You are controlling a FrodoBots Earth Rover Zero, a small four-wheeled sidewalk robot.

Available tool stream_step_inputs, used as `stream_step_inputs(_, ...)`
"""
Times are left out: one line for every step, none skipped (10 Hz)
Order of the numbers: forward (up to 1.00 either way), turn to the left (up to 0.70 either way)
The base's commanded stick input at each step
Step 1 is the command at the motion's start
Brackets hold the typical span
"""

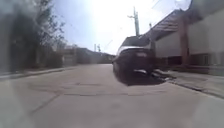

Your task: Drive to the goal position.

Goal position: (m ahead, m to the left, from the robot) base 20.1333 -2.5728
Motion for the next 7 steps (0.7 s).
stream_step_inputs(1.0, 0.0)
stream_step_inputs(1.0, 0.0)
stream_step_inputs(1.0, 0.0)
stream_step_inputs(1.0, 0.0)
stream_step_inputs(1.0, 0.0)
stream_step_inputs(1.0, 0.0)
stream_step_inputs(1.0, 0.0)
